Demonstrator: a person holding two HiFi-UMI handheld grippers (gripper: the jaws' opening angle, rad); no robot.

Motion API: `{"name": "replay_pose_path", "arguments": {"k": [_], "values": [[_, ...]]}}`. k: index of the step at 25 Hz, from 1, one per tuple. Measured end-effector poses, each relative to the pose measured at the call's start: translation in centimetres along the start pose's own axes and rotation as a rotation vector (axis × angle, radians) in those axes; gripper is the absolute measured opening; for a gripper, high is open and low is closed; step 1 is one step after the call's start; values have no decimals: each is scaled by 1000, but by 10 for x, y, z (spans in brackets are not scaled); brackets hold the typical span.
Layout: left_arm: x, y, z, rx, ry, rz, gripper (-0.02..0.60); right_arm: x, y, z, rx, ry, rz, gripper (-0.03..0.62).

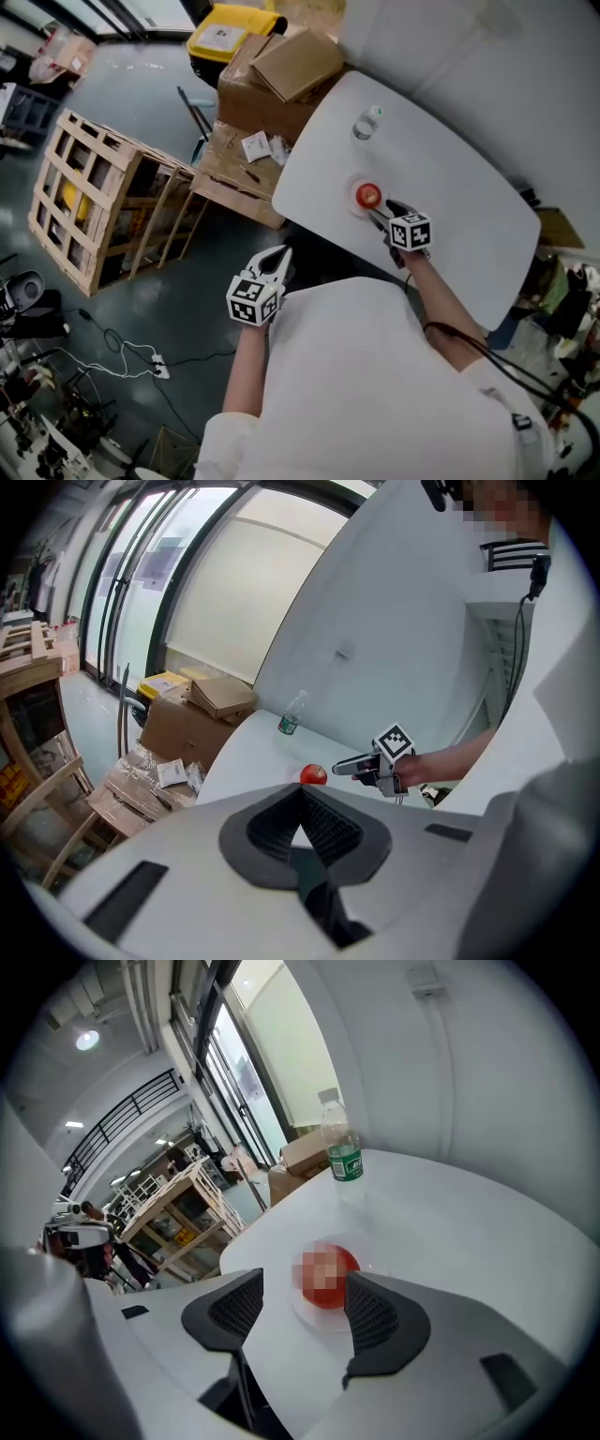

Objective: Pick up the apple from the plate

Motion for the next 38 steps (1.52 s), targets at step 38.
{"name": "replay_pose_path", "arguments": {"k": [38], "values": [[67,4,32,122,-60,-113,2,12,-25,11,195,128,-187,345]]}}
Point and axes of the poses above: the fingertips, and each gripper's own axes: y backward along the fingers, x to its left, z out of its top, the point moved 9 cm from there along y, backward along the fingers, and after that the axes turned 13 degrees about y, right-handed, at the moved point
